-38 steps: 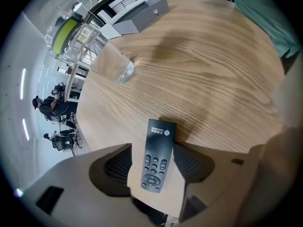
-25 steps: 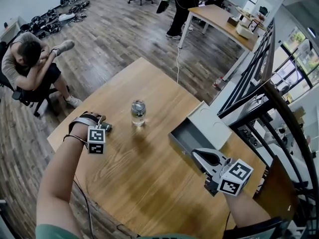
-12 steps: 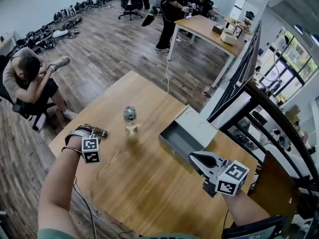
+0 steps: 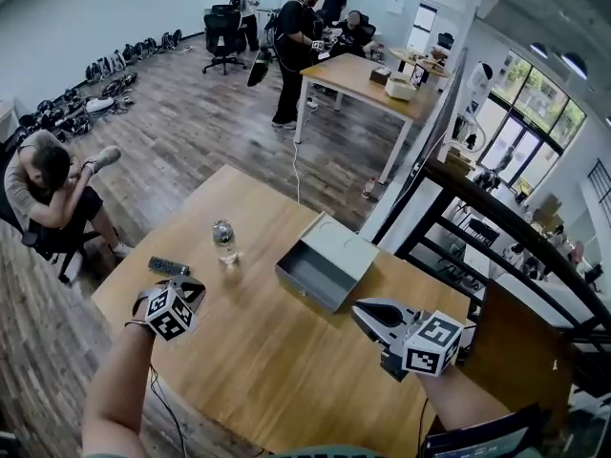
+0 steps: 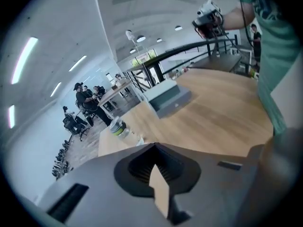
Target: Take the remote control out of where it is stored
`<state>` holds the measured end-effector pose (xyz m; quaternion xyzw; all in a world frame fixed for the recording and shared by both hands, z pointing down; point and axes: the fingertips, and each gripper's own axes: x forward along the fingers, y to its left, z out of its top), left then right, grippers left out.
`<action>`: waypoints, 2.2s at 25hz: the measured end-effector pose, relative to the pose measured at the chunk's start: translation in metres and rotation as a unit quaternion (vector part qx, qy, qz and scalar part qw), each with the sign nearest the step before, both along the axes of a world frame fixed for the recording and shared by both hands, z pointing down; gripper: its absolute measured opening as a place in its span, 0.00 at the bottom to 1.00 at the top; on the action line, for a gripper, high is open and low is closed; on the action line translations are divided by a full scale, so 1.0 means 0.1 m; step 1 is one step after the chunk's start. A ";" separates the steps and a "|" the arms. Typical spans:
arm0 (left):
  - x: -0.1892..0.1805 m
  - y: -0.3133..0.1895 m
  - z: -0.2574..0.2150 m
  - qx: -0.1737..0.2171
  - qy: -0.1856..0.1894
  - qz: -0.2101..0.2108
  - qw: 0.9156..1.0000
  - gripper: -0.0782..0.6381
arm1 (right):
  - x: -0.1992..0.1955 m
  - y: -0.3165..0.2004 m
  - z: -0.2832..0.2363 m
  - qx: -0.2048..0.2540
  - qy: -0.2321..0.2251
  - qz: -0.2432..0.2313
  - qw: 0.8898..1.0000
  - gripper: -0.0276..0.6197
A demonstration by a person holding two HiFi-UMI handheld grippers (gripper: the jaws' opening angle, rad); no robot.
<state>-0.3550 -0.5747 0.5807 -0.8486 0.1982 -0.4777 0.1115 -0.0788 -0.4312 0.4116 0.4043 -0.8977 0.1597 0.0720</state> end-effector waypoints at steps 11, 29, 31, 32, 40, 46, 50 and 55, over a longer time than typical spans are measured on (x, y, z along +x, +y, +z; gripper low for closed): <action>1.51 1.96 -0.70 -0.121 0.296 -0.056 0.946 0.11 | 0.91 1.30 -0.19 0.020 -0.022 0.040 0.999 0.04; 4.34 5.15 -1.68 -0.223 0.366 0.126 0.895 0.11 | 3.13 4.01 -0.04 0.018 -0.079 0.187 0.979 0.04; 4.43 5.43 -1.76 -0.227 0.373 0.125 0.891 0.11 | 3.23 4.31 -0.04 0.017 -0.085 0.189 0.978 0.04; 4.46 5.55 -1.80 -0.229 0.377 0.124 0.889 0.11 | 3.26 4.45 -0.05 0.018 -0.085 0.189 0.978 0.04; 4.54 6.14 -2.06 -0.243 0.387 0.161 0.875 0.11 | 3.29 5.06 0.00 0.015 -0.096 0.199 0.975 0.04; 4.30 6.00 -2.19 -0.261 0.410 0.203 0.850 0.11 | 3.01 5.02 -0.09 0.019 -0.092 0.225 0.970 0.04; 3.98 5.77 -2.24 -0.275 0.425 0.216 0.835 0.11 | 2.65 4.83 -0.13 0.022 -0.096 0.230 0.968 0.04; 3.68 5.46 -2.26 -0.274 0.458 0.201 0.821 0.11 | 2.33 4.55 -0.25 0.022 -0.082 0.216 0.973 0.04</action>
